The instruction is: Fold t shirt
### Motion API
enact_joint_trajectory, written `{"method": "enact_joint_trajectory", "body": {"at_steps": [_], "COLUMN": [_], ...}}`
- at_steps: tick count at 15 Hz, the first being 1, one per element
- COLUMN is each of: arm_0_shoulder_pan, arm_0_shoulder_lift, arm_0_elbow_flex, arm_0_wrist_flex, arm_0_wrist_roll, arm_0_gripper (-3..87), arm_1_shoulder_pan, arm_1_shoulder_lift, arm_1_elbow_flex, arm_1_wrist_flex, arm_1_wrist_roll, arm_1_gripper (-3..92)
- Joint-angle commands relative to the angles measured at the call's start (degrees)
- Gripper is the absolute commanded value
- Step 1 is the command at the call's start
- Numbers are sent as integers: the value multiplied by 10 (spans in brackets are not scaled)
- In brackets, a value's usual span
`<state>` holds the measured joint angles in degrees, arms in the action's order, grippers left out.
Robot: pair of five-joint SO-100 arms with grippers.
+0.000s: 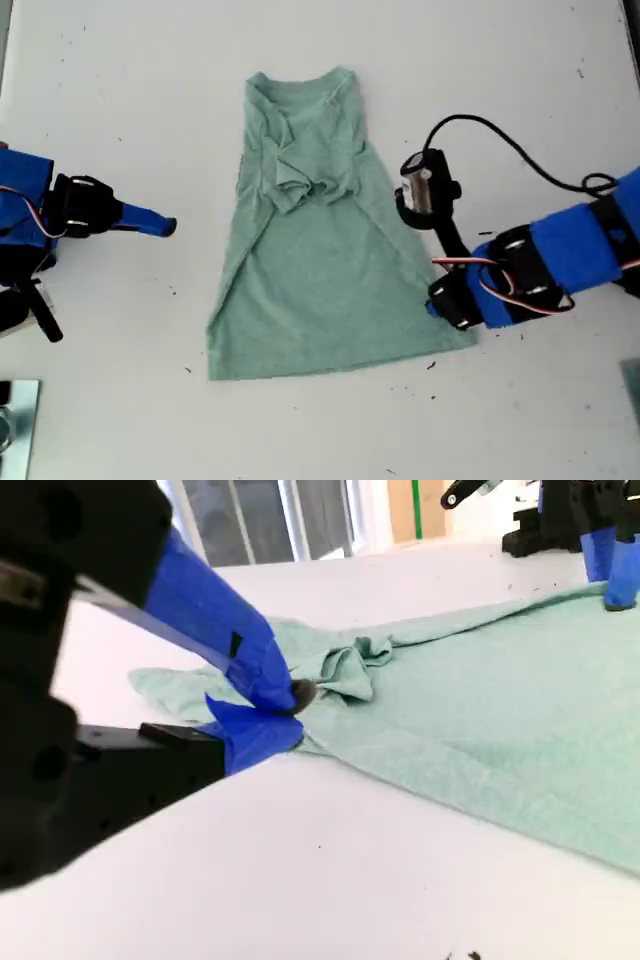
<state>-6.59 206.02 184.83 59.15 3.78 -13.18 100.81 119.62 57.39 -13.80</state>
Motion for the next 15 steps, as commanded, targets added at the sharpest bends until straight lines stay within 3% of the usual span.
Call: {"method": "enact_joint_trajectory", "body": {"at_steps": [1,6,9,12,15], "arm_0_shoulder_pan": [2,8,6,15,19], "arm_0_shoulder_lift": [5,5,5,5,5], "arm_0_elbow_flex": [6,7,7,6,5], "arm_0_wrist_flex": [3,3,3,3,4], "arm_0_wrist_roll": [-5,-7,-8,-18,-22], "arm_0_gripper": [-1,-1,-1,-1,-1], "arm_1_shoulder_pan": [-7,3,4,11,16], "arm_1_shoulder_lift": [41,112,43,-79,-105], "arm_1_elbow_flex": [-13,-171,-336,-484,-490], "arm_1_wrist_flex": [47,239,289,272,169], "arm_1_wrist_roll": [-30,-22,-17,7,32], "arm_1_gripper": [-19,-19,-19,-19,-12]}}
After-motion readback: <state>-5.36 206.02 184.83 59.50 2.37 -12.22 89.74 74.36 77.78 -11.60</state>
